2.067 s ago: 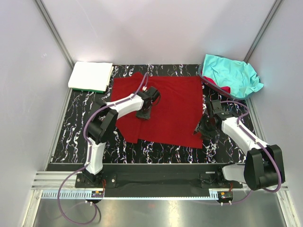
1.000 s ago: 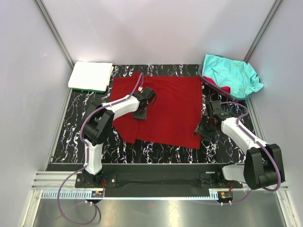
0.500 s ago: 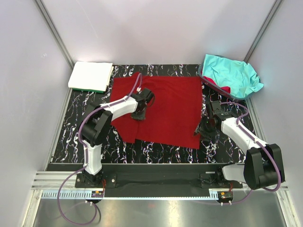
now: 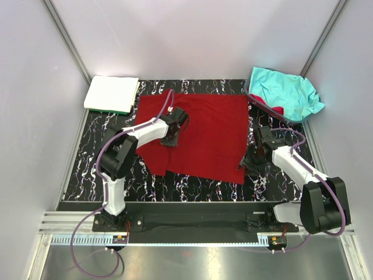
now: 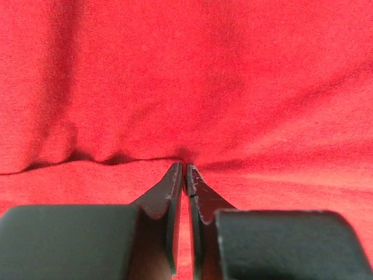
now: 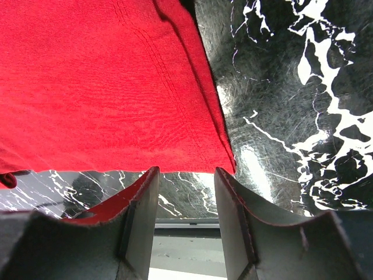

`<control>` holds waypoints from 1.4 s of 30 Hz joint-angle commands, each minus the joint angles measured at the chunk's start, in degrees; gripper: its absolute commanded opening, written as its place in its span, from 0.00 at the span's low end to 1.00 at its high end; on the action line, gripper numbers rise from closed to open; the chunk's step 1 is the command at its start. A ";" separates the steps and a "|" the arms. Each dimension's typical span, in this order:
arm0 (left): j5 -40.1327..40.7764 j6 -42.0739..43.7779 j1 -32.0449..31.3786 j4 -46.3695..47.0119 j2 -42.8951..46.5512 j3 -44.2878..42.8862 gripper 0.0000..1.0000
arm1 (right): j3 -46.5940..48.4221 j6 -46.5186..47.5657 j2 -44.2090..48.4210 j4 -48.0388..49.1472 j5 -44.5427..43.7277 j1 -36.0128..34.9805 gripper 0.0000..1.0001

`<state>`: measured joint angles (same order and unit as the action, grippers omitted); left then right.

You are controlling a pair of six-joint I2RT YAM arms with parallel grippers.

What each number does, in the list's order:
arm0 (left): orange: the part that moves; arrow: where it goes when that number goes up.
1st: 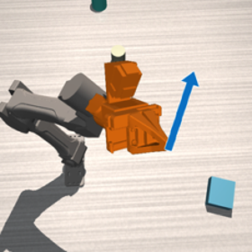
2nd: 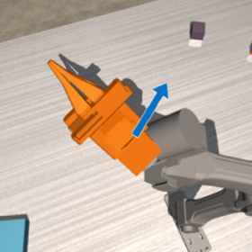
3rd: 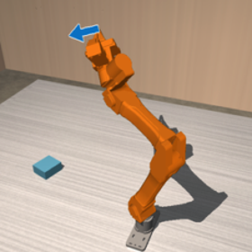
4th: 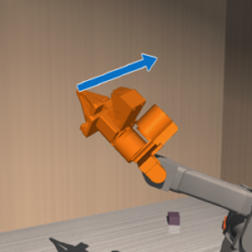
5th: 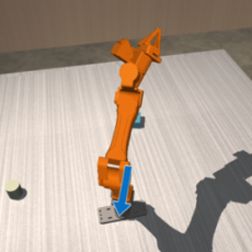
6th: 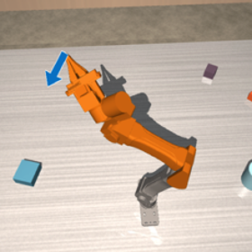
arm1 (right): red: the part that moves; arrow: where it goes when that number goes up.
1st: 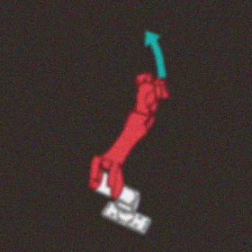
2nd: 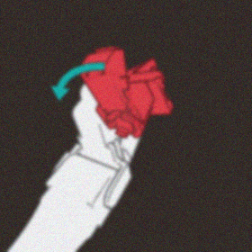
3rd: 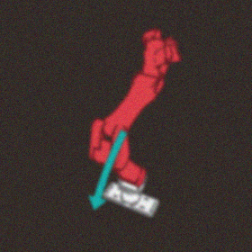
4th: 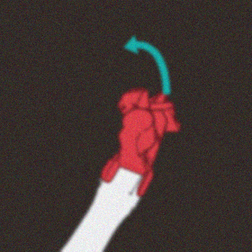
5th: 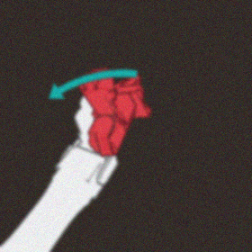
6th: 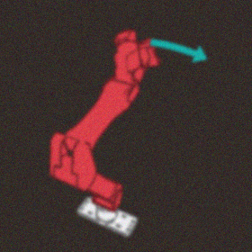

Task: Fold and stack the t-shirts
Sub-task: Flatten the tshirt out

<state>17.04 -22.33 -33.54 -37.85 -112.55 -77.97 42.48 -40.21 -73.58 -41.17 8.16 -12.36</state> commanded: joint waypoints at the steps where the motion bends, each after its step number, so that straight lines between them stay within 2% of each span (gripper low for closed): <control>1: 2.30 1.14 0.58 1.63 2.60 -0.51 0.09 | -0.11 -0.84 0.46 0.91 0.45 0.14 0.50; 4: 2.56 1.23 0.67 1.28 3.65 -0.51 0.00 | -0.20 -1.10 -0.51 -0.23 -0.69 0.23 0.52; 7: 2.65 1.32 0.67 0.14 6.37 -0.25 0.00 | -0.47 -1.71 -1.65 -1.46 -1.66 0.32 0.57; 10: 2.30 1.41 0.76 0.49 9.71 2.03 0.12 | -1.43 -2.68 -1.92 -0.06 -0.70 0.23 0.58; 12: 1.77 1.67 0.76 1.72 10.60 3.18 0.14 | -2.05 -3.03 -1.65 0.65 0.53 0.23 0.58; 15: 1.16 2.29 0.84 2.77 10.34 4.06 0.00 | -1.70 -3.13 -1.83 1.18 1.41 0.14 0.57; 19: 2.03 1.94 0.93 1.81 11.21 3.97 0.00 | -0.91 -3.30 -2.27 0.48 0.98 0.14 0.57; 24: 2.65 0.71 0.93 -1.17 18.84 6.60 0.00 | -2.84 -7.42 -0.96 -0.31 0.19 0.14 0.62; 26: 2.56 -0.43 0.93 -2.05 24.71 8.44 0.00 | -4.32 -8.66 0.10 -1.63 -0.69 0.23 0.61; 28: 1.51 -1.31 0.85 -2.06 29.12 11.87 0.00 | -5.65 -10.85 2.38 -2.16 -2.01 0.23 0.51; 31: 0.46 -2.45 0.84 -1.97 37.39 16.09 0.00 | -7.76 -12.53 4.41 -1.11 -2.10 0.23 0.45; 34: 0.36 -3.16 0.84 -2.32 43.79 18.73 0.00 | -7.51 -12.62 3.01 0.47 -1.75 0.06 0.45; 42: 0.71 -4.22 0.84 -6.89 50.58 17.24 0.00 | -5.39 -14.01 -1.04 -0.31 -2.45 0.06 0.45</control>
<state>17.19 -25.50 -32.88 -43.57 -64.53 -59.61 34.92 -51.81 -74.08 -41.21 6.94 -12.36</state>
